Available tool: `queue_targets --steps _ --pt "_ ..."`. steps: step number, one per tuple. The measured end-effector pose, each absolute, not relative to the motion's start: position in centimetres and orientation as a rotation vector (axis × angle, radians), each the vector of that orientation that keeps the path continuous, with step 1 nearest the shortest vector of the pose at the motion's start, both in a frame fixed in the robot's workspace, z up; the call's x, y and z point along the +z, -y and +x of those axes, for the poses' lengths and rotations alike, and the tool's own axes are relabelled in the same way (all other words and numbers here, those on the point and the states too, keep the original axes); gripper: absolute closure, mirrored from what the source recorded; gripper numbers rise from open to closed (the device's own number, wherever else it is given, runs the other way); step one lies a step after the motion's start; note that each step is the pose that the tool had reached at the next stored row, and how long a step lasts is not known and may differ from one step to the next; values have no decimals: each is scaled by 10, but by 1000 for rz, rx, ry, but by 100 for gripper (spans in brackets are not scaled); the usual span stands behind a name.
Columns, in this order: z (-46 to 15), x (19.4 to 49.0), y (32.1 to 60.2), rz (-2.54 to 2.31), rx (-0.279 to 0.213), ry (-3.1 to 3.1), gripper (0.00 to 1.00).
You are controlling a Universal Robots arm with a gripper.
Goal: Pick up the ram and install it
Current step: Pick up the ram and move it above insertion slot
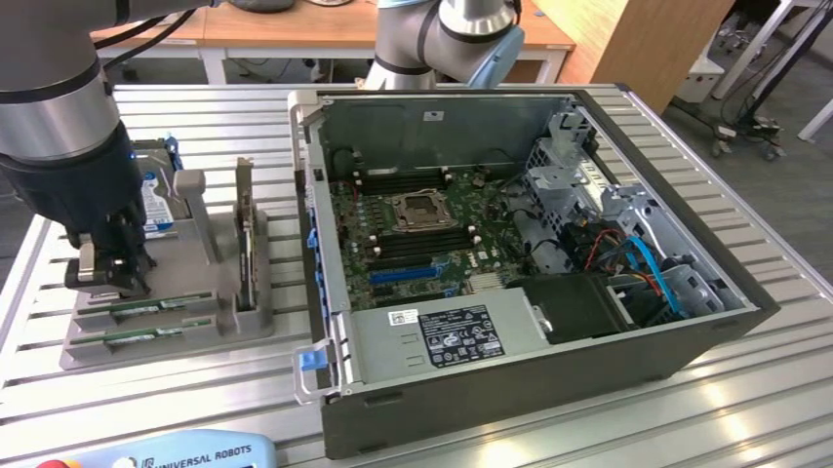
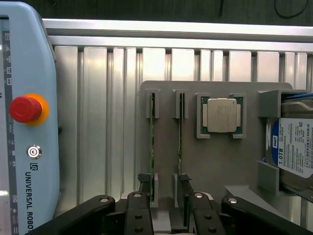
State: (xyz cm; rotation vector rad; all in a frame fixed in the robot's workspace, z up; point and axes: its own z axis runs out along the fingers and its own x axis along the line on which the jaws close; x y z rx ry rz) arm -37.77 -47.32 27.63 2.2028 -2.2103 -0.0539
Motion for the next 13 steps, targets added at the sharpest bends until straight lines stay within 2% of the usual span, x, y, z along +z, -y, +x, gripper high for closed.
queue_targets --steps 13 --pt "-378 250 473 2203 -54 2210 65"
